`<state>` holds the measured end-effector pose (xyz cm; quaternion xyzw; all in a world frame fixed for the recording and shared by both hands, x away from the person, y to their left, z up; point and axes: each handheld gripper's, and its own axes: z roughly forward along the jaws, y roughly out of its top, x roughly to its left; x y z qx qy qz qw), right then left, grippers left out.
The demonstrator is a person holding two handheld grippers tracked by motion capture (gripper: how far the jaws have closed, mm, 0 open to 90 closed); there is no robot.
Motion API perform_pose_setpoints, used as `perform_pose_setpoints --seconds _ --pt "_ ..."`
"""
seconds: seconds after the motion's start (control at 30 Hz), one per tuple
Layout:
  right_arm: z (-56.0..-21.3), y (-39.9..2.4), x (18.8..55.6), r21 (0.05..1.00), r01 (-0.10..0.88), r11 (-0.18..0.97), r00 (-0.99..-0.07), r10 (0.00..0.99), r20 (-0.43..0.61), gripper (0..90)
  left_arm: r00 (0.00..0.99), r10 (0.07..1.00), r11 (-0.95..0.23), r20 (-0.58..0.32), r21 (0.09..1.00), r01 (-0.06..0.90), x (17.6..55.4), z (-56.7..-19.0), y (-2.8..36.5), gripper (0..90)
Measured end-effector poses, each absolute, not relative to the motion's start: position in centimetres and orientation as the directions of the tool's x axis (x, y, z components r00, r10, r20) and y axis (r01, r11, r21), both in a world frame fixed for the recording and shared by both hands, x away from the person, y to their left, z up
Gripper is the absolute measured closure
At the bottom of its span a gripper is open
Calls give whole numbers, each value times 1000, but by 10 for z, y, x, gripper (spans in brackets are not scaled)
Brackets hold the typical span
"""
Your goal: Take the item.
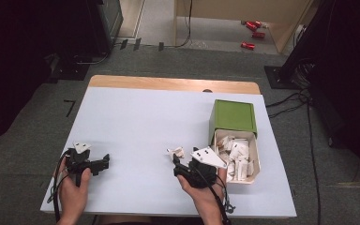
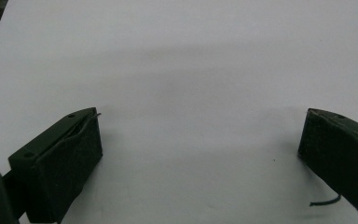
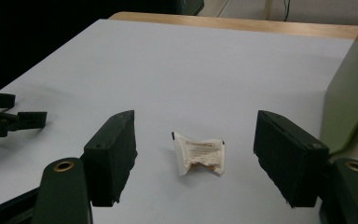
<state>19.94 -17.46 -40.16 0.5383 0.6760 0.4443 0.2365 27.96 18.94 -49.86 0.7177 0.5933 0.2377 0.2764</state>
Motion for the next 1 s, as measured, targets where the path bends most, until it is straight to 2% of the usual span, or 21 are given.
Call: perform_pose_setpoints --seconds 1.0 --pt "-388 -226 190 874 485 -27 -205 968 144 295 183 983 -143 13 679 720 280 -499 189 0"
